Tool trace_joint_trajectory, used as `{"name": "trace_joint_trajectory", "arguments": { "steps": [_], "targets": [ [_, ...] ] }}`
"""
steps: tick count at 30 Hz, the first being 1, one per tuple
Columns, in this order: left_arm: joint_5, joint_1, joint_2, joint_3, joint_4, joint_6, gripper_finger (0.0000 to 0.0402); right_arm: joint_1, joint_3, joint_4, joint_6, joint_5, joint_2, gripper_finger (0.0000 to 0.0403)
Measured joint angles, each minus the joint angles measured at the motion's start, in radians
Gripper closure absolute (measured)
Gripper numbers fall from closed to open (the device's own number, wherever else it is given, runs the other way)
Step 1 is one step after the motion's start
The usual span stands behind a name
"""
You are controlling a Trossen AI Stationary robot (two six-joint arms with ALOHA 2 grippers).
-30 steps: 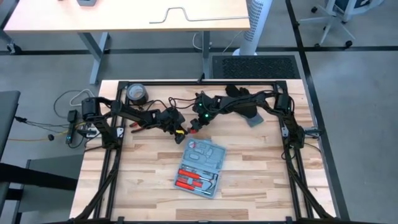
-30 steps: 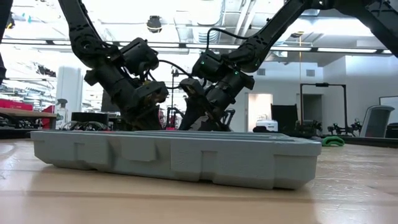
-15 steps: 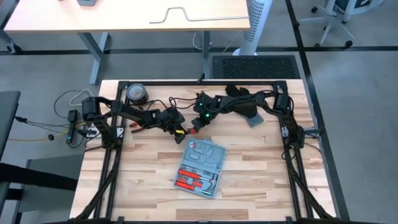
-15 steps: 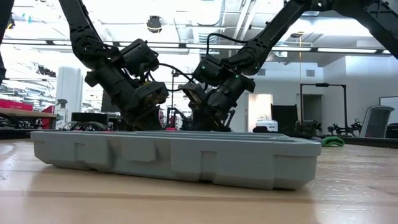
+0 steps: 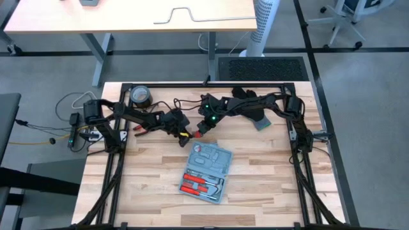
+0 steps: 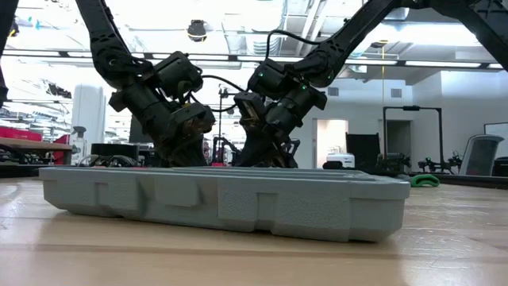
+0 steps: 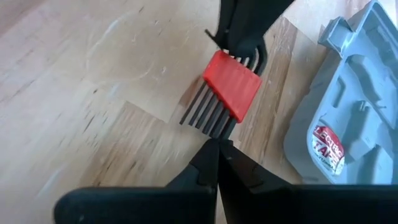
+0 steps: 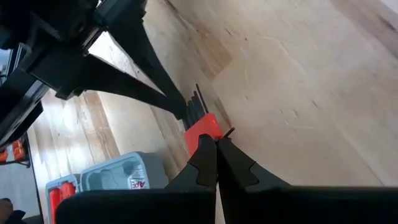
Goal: Prefit tool cases
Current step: Put the orange hex key set into the gray tool case
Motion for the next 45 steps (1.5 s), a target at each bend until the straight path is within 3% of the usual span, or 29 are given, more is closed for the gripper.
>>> {"name": "trace_joint_trajectory", "arguments": {
  "steps": [22,27,33,45],
  "targets": [
    [0.012,0.007,-0.126,-0.002,-0.118,0.046,0.0401,-0.022,0.005,-0.048,-0.071,0.003,-0.086,0.0402],
    [-0.005,0.007,-0.160,-0.002,-0.203,0.069,0.0401,0.014,0.004,-0.138,-0.143,0.068,-0.142,0.0402],
    [-0.020,0.006,-0.171,-0.001,-0.228,0.073,0.0401,0.078,0.005,-0.256,-0.204,0.216,-0.200,0.0402],
    [-0.020,0.003,-0.171,-0.001,-0.237,0.084,0.0401,0.212,-0.006,-0.269,-0.164,0.369,-0.219,0.0402]
  ]
}}
